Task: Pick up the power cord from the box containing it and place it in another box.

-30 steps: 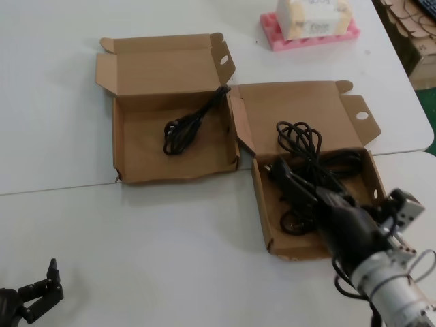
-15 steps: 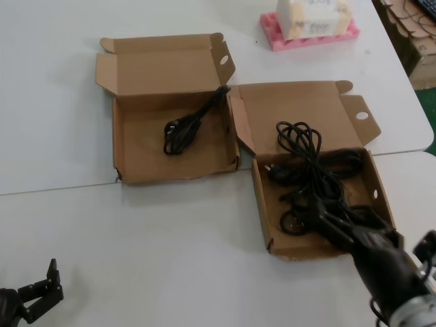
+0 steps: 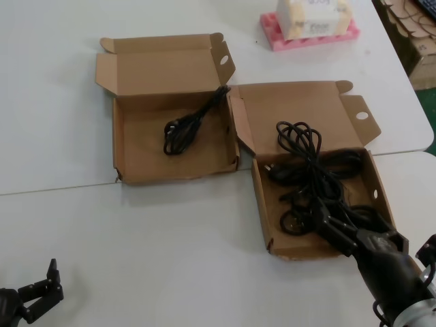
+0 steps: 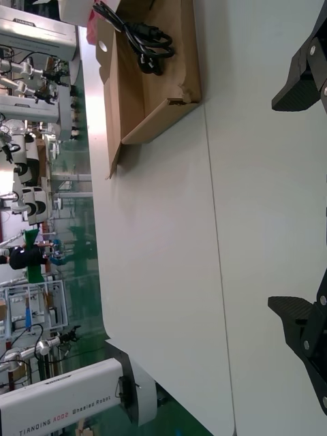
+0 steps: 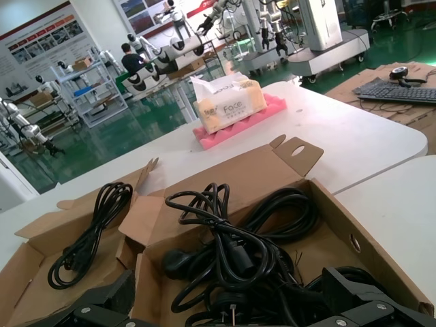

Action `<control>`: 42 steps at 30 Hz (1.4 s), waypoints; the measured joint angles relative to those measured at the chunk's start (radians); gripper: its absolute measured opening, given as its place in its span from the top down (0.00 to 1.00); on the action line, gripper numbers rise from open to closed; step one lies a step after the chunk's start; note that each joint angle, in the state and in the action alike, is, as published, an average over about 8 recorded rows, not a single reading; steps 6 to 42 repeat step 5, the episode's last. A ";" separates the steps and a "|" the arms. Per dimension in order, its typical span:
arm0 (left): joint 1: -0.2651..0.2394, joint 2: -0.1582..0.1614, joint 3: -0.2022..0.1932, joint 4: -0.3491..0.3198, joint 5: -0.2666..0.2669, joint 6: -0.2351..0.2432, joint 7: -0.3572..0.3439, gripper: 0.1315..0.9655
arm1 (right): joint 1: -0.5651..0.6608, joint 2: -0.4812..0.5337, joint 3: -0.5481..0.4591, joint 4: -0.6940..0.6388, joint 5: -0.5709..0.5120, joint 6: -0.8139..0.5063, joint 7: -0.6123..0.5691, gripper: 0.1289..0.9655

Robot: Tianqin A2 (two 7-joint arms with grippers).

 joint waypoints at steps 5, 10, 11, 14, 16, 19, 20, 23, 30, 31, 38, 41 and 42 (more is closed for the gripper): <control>0.000 0.000 0.000 0.000 0.000 0.000 0.000 0.00 | 0.000 0.000 0.000 0.000 0.000 0.000 0.000 0.00; 0.000 0.000 0.000 0.000 0.000 0.000 0.000 0.00 | 0.000 0.000 0.000 0.000 0.000 0.000 0.000 0.00; 0.000 0.000 0.000 0.000 0.000 0.000 0.000 0.00 | 0.000 0.000 0.000 0.000 0.000 0.000 0.000 0.00; 0.000 0.000 0.000 0.000 0.000 0.000 0.000 0.00 | 0.000 0.000 0.000 0.000 0.000 0.000 0.000 0.00; 0.000 0.000 0.000 0.000 0.000 0.000 0.000 0.00 | 0.000 0.000 0.000 0.000 0.000 0.000 0.000 0.00; 0.000 0.000 0.000 0.000 0.000 0.000 0.000 0.00 | 0.000 0.000 0.000 0.000 0.000 0.000 0.000 0.00; 0.000 0.000 0.000 0.000 0.000 0.000 0.000 0.00 | 0.000 0.000 0.000 0.000 0.000 0.000 0.000 0.00; 0.000 0.000 0.000 0.000 0.000 0.000 0.000 0.00 | 0.000 0.000 0.000 0.000 0.000 0.000 0.000 0.00; 0.000 0.000 0.000 0.000 0.000 0.000 0.000 0.00 | 0.000 0.000 0.000 0.000 0.000 0.000 0.000 0.00; 0.000 0.000 0.000 0.000 0.000 0.000 0.000 0.00 | 0.000 0.000 0.000 0.000 0.000 0.000 0.000 0.00; 0.000 0.000 0.000 0.000 0.000 0.000 0.000 0.00 | 0.000 0.000 0.000 0.000 0.000 0.000 0.000 0.00; 0.000 0.000 0.000 0.000 0.000 0.000 0.000 0.00 | 0.000 0.000 0.000 0.000 0.000 0.000 0.000 0.00; 0.000 0.000 0.000 0.000 0.000 0.000 0.000 0.00 | 0.000 0.000 0.000 0.000 0.000 0.000 0.000 0.00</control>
